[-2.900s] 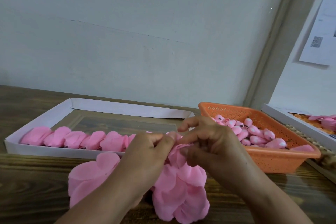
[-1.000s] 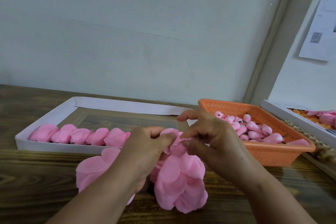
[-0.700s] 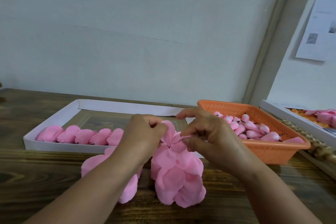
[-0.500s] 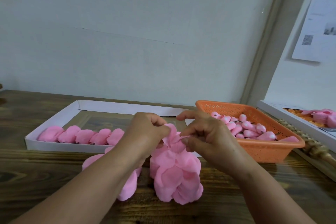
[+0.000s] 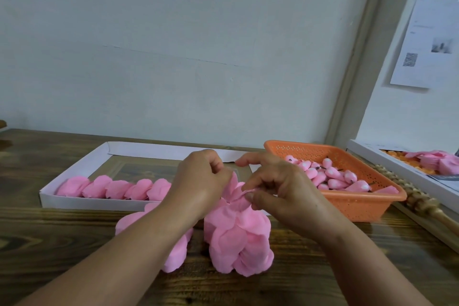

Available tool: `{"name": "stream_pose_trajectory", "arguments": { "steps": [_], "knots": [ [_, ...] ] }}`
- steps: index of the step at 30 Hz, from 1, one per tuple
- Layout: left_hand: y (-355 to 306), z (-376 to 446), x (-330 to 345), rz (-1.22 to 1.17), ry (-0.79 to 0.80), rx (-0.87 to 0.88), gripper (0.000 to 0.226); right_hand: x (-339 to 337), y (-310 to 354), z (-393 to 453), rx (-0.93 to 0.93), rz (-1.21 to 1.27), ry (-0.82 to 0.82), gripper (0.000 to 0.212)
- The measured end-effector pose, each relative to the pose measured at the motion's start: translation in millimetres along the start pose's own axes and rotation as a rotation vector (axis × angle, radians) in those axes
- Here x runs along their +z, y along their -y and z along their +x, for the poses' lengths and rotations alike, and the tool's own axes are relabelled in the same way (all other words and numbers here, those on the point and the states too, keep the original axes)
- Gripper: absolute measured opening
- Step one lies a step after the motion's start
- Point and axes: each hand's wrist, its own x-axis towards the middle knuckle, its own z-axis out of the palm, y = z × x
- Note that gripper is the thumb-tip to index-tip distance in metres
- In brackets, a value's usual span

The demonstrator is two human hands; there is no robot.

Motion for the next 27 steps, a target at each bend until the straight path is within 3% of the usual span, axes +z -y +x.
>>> {"name": "stream_pose_trajectory", "arguments": {
  "steps": [11,16,20,24,27],
  "knots": [
    [-0.2,-8.4,3.0,-0.067,0.133,0.118,0.021,9.5,-21.0,12.6,0.077,0.054,-0.094,0.019],
    [10.4,0.0,7.3,-0.426,0.131,-0.081,0.021,13.4,-32.6,16.3,0.105,0.175,-0.191,0.030],
    [22.8,10.5,7.2,-0.371,0.129,-0.092,0.029,5.7,-42.1,20.1,0.123,0.430,-0.247,0.024],
    [28.5,11.0,8.4,-0.311,0.340,-0.154,0.024,-0.8,-47.2,19.3,0.068,0.622,-0.273,0.034],
    [31.3,6.7,4.2,-0.434,0.434,-0.274,0.021,-4.8,-47.9,17.5,0.041,0.646,-0.290,0.032]
  ]
}}
